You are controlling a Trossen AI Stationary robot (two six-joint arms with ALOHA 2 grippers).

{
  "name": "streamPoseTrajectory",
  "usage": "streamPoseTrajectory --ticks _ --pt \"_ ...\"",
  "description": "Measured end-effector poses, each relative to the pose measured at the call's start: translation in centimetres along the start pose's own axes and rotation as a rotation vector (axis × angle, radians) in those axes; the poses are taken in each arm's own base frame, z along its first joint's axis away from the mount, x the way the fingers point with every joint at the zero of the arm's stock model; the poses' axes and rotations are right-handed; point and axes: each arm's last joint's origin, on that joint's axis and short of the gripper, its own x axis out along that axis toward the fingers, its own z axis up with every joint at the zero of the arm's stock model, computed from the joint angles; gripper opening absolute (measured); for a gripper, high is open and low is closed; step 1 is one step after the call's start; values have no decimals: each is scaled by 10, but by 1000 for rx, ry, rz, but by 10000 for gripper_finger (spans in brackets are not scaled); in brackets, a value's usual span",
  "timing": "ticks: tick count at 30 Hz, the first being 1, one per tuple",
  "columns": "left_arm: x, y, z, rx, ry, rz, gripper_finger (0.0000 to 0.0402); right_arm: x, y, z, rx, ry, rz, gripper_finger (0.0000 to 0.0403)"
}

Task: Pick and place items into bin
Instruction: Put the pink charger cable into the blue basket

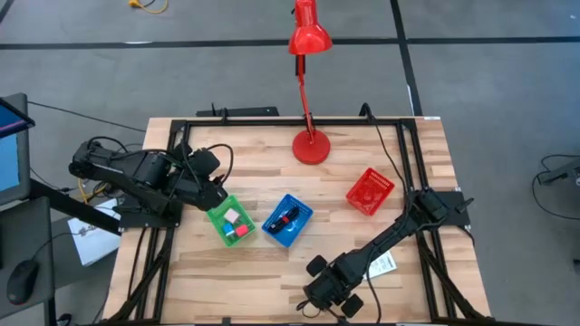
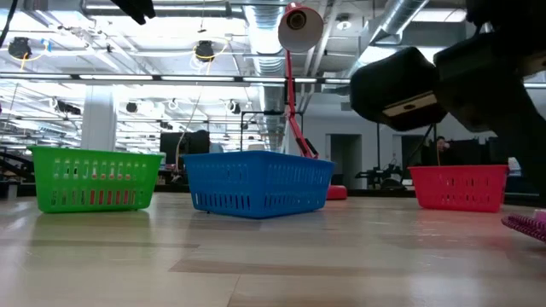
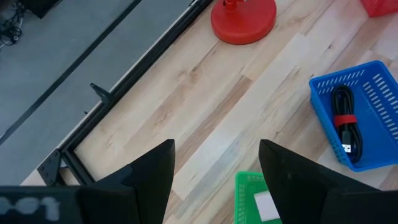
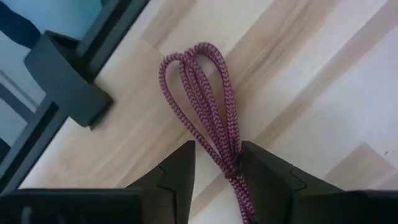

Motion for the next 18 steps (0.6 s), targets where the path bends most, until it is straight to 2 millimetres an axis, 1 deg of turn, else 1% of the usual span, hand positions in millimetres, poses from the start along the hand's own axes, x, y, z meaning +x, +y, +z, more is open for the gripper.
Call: streamPoseTrajectory --ticks 4,10,18 --pt "0 0 0 0 0 0 224 1 0 -1 -23 1 0 123" --pt "0 0 0 0 2 -2 224 7 -6 -8 -10 6 3 123" --pt "0 0 0 3 2 -2 224 6 -13 -9 6 -3 7 123"
